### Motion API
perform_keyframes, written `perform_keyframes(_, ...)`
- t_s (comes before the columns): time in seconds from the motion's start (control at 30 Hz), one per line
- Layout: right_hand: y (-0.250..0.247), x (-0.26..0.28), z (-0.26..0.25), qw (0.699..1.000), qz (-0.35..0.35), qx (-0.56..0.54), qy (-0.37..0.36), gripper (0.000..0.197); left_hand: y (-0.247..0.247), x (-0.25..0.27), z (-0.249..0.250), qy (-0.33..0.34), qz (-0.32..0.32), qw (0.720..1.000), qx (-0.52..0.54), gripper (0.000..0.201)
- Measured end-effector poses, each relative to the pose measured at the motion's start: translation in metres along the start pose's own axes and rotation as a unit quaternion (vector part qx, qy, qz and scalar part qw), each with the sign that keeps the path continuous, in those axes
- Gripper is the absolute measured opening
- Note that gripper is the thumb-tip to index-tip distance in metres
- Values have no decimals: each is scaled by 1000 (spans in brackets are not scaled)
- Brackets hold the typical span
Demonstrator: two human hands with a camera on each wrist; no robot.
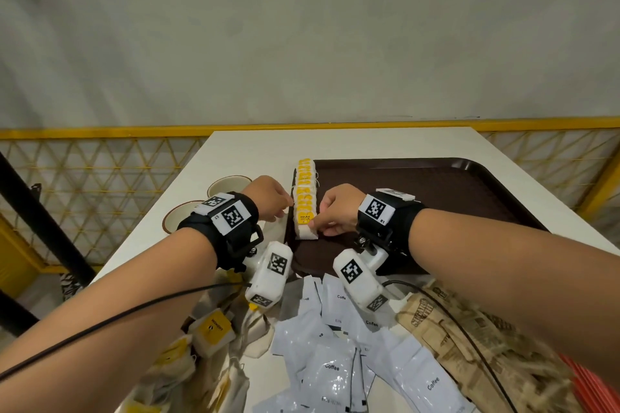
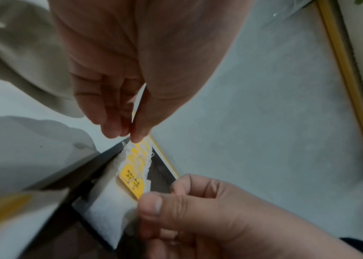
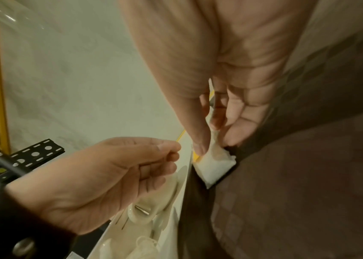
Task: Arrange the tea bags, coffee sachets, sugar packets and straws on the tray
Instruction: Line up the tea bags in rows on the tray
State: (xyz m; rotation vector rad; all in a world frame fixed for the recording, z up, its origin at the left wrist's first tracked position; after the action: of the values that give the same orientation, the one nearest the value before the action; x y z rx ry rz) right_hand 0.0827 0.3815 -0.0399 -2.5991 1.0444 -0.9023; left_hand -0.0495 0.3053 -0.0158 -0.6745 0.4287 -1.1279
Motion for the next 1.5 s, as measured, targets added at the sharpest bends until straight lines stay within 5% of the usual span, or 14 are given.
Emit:
perform_keyframes(0.2,-10,-8,3,999,11,-40,1,19,-2,6,1,12,-7,1000,-23,14)
perform_keyframes(0.7,-3,-43,5,998,70,1,3,39,7,-7,-3,0,29,1000,6,23)
perform_keyframes(1.1,0,-44,0,995,78,68,-13,37,12,-29,3,8,3,1000,-27,28)
perform_keyframes(1.5,-4,-43,-11,991,99,83,-20,34,6,-24,-2,-2,26,998,49,29)
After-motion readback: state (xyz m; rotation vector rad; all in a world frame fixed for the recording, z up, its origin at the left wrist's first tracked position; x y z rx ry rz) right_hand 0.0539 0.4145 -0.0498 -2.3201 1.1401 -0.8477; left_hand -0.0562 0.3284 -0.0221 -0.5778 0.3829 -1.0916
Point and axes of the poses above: each hand's wrist, its own x-axis away from the middle knuckle, its own y-axis out of the palm, z = x × y, the point moved 5 cm from there along -x, towards the middle knuckle, and after that the axes turned 12 degrees about y, right-handed, at the moved point
